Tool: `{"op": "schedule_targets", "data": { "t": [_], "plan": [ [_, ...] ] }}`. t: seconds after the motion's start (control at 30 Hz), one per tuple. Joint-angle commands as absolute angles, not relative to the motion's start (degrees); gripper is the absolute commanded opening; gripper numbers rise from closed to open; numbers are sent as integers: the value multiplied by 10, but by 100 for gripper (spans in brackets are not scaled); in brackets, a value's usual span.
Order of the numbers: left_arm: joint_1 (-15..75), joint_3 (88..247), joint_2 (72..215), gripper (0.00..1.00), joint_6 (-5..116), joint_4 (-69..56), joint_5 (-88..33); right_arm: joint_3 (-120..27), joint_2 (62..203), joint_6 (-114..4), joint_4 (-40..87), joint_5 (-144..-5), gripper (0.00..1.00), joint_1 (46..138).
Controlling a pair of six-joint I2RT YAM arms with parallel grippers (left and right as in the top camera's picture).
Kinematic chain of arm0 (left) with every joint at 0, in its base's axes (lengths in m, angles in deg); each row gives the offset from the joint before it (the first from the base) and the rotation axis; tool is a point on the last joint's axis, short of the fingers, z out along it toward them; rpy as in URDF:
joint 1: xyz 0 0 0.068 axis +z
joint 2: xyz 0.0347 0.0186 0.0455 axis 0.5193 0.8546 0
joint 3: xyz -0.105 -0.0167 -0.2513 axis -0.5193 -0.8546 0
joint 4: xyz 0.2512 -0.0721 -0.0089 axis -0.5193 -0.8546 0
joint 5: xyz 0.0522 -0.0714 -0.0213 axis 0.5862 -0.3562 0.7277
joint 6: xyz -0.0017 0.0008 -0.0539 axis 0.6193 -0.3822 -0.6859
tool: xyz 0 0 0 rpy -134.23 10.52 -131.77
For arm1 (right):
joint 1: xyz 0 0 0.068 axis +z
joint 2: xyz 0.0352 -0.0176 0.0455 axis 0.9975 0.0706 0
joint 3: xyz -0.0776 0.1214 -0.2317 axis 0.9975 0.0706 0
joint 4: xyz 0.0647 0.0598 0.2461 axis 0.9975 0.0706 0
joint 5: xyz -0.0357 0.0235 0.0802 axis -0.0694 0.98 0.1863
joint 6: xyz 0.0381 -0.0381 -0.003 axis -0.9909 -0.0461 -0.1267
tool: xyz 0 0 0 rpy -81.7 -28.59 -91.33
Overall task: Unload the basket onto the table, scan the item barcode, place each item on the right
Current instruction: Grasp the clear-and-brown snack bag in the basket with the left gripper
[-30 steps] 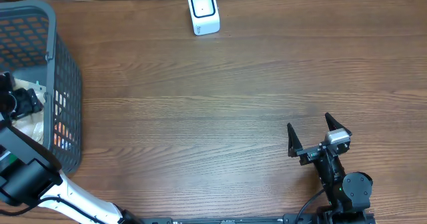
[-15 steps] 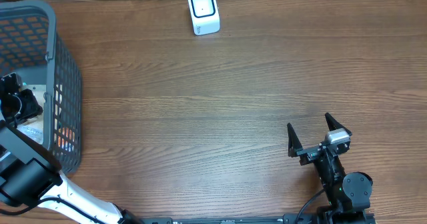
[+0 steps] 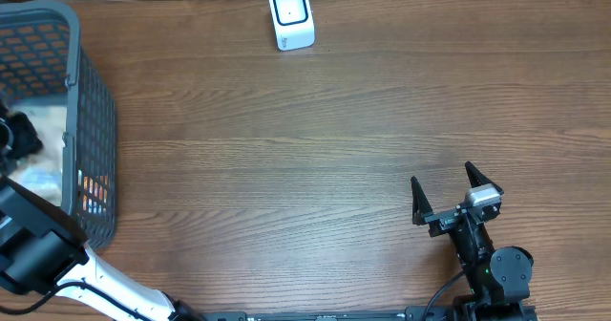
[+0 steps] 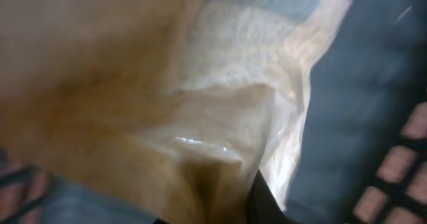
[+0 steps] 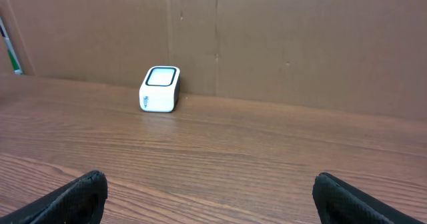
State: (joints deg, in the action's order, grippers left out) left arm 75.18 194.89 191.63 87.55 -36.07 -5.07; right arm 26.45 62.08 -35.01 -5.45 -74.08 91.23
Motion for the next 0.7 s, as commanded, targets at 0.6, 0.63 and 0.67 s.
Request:
{"op": "schedule_targets", "data": {
  "t": [0.6,0.63,0.67],
  "plan": [
    [749,2186,1909,4,723,-509,-84,271,615,-352,-57,-749,100,911],
    [749,2186,1908,4,721,-510,-83,271,615,-352,-57,-749,100,911],
    [749,2186,1907,4,722,-512,-81,271,615,-352,-57,-749,100,911]
  ]
}}
